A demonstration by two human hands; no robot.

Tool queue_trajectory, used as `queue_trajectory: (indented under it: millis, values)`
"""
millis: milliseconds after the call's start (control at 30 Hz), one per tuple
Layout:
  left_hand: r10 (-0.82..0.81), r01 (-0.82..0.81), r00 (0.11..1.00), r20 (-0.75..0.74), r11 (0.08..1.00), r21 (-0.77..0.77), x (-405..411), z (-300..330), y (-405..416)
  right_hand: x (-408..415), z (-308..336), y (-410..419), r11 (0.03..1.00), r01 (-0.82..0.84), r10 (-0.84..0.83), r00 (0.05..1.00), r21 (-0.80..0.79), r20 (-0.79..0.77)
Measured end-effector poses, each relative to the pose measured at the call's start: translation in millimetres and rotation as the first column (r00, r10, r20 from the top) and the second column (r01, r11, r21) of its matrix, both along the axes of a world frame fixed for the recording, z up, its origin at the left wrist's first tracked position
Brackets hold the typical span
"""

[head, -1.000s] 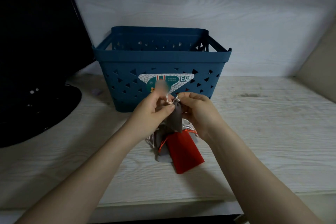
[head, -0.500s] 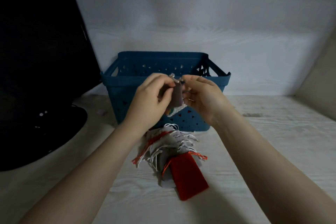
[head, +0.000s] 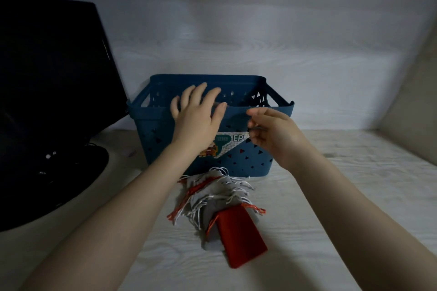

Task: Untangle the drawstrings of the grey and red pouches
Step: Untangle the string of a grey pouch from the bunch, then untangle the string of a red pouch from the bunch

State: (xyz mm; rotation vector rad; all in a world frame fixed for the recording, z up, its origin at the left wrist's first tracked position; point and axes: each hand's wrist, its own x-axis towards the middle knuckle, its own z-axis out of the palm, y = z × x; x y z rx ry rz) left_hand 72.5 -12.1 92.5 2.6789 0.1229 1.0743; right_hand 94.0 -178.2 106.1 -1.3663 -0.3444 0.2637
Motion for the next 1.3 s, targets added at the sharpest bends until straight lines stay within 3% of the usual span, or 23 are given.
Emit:
queue_trajectory:
  millis: [100, 167, 233, 300, 433, 533, 667, 800, 900, 1067, 1200, 1300]
  values:
    - [-0.169, 0.155, 0.962, 0.212, 0.984, 0.085, -17.5, -9.7, 4.5, -1.8, -9.4, -7.9, 0.971, -0.064, 0.107, 0.978, -0.23, 0.177]
    - [-0.239, 0.212, 0.944, 0.228, 0.968, 0.137, -28.8, -20.6, 5.4, -5.0, -19.7, -11.6, 0.857, -0.11, 0.308, 0.893, -0.504, 0.328]
    - [-0.291, 0.272, 0.939, 0.186, 0.955, 0.121, -37.9, -31.6, 4.4, -9.0, -33.6, -12.7, 0.642, -0.057, 0.538, 0.744, -0.765, 0.396]
    - [-0.361, 0.354, 0.925, 0.12, 0.932, 0.073, -44.0, -42.6, 4.0, -11.9, -51.6, -13.0, 0.477, 0.025, 0.676, 0.629, -0.879, 0.385]
    - [-0.472, 0.473, 0.878, -0.077, 0.881, -0.003, -53.9, -62.4, 5.0, -22.7, -83.4, -11.2, 0.36, 0.09, 0.719, 0.608, -0.928, 0.338]
    - [-0.493, 0.485, 0.853, -0.169, 0.87, -0.088, -61.4, -68.3, 3.2, -29.4, -96.0, -11.1, 0.369, 0.13, 0.674, 0.644, -0.92, 0.362]
    - [-0.505, 0.475, 0.844, -0.182, 0.86, -0.185, -71.9, -71.6, -1.6, -36.7, -106.6, -13.3, 0.361, 0.204, 0.636, 0.66, -0.91, 0.4]
    - [-0.519, 0.47, 0.823, -0.233, 0.851, -0.234, -91.6, -85.7, -10.3, -47.4, -117.9, -18.3, 0.444, 0.259, 0.546, 0.68, -0.858, 0.489]
    - [-0.498, 0.444, 0.832, -0.246, 0.862, -0.244, -103.5, -99.1, -13.7, -54.9, -117.6, -25.3, 0.577, 0.28, 0.426, 0.698, -0.767, 0.575]
    - [-0.478, 0.362, 0.849, -0.227, 0.838, -0.409, -114.2, -106.4, -18.4, -65.3, -111.2, -36.2, 0.756, 0.299, 0.226, 0.716, -0.582, 0.661]
    - [-0.482, 0.376, 0.841, -0.246, 0.847, -0.376, -106.1, -98.7, -19.5, -58.9, -103.0, -31.6, 0.756, 0.356, 0.208, 0.665, -0.55, 0.717]
    - [-0.449, 0.333, 0.871, -0.198, 0.837, -0.434, -91.4, -90.3, -18.5, -48.2, -92.7, -22.1, 0.759, 0.352, 0.176, 0.699, -0.547, 0.693]
